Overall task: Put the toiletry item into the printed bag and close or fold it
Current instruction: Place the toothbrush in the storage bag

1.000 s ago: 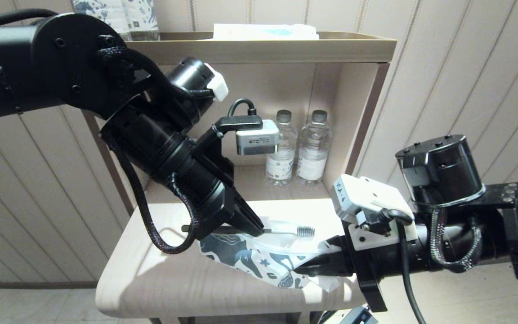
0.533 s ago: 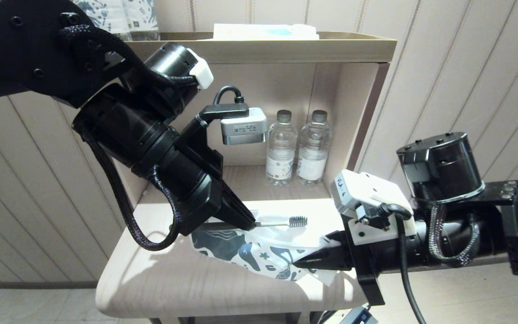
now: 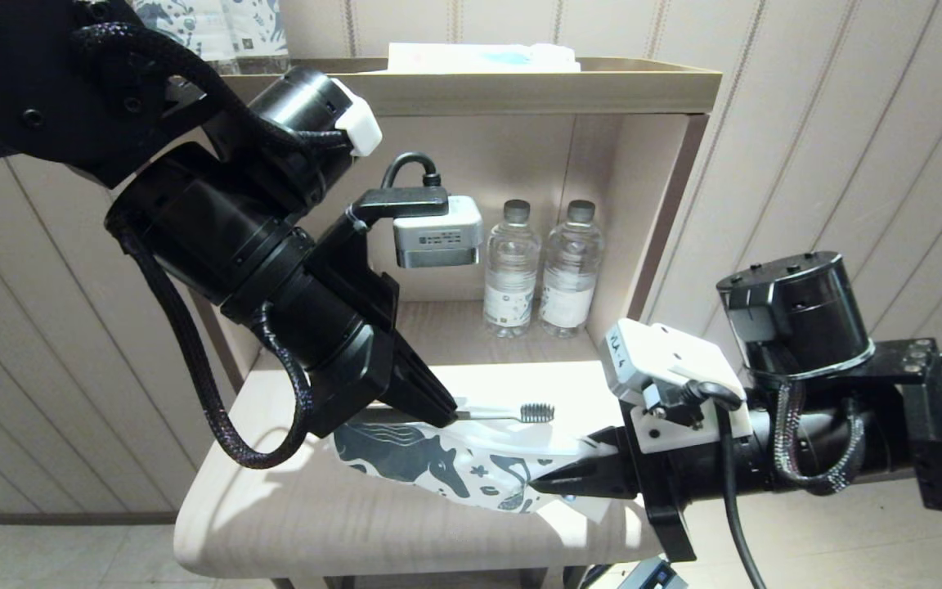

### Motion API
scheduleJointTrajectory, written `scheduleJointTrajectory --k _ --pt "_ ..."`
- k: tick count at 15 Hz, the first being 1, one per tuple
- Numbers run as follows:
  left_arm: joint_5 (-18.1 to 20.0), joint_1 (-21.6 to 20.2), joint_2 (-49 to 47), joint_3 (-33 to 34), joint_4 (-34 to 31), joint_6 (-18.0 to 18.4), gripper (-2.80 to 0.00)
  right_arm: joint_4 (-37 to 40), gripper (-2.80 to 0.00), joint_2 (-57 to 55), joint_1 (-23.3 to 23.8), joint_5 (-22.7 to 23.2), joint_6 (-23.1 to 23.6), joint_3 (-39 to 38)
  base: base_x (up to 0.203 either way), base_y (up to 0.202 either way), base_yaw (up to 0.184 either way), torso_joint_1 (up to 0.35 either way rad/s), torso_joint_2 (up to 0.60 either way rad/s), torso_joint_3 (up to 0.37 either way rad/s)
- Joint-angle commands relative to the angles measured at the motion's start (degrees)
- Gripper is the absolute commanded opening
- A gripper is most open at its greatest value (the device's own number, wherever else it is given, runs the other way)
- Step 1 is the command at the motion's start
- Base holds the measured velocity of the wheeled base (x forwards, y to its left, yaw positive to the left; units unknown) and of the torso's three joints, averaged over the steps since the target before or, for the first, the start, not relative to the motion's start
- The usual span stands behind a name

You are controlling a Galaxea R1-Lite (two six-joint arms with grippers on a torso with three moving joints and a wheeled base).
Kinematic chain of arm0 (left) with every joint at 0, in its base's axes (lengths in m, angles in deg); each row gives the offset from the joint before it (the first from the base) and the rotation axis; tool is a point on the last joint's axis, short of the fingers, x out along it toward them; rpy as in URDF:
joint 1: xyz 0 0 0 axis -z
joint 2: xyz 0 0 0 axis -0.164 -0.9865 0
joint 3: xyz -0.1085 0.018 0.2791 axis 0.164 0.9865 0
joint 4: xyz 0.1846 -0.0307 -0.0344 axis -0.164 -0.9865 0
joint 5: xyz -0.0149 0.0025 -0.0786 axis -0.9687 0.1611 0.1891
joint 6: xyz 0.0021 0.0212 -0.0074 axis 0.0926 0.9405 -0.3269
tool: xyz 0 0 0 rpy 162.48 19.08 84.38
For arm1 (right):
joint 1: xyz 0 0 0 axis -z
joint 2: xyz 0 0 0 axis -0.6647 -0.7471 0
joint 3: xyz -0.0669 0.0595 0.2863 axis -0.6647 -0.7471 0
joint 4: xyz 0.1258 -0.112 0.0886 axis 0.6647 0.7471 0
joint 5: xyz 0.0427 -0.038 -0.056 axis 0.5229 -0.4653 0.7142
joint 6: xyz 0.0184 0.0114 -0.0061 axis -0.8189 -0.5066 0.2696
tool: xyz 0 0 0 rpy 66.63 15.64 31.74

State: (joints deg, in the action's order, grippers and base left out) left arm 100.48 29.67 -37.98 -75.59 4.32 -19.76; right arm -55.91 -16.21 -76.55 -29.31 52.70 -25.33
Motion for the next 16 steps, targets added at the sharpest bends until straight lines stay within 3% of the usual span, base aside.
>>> scheduleJointTrajectory --k 1,4,8,11,16 --pt "-1.98 0.00 1.76 -0.17 -0.30 0.29 -2.80 -2.04 -2.80 -0.33 0.07 0.20 0.18 -1.65 0.000 0.000 0.000 0.000 0.00 0.000" --pt "-6.00 -0.02 4.11 -0.59 1.25 1.38 -2.80 -3.37 -2.80 -1.69 -0.16 0.20 0.10 -2.27 0.000 0.000 0.000 0.000 0.00 0.000" --pt "-5.48 0.40 5.33 -0.61 9.90 1.45 -2.80 -3.37 -2.80 -1.89 -0.73 0.20 0.10 -1.72 0.000 0.000 0.000 0.000 0.00 0.000" --pt "0.42 3.16 4.49 -0.63 14.93 -0.20 -2.80 -3.43 -2.80 -2.13 -0.79 0.20 0.02 -1.39 0.000 0.000 0.000 0.000 0.00 0.000" --pt "8.42 3.97 1.75 -0.54 22.81 -10.70 -2.80 -3.43 -2.80 -2.05 -0.62 0.20 -0.07 -1.70 0.000 0.000 0.000 0.000 0.00 0.000"
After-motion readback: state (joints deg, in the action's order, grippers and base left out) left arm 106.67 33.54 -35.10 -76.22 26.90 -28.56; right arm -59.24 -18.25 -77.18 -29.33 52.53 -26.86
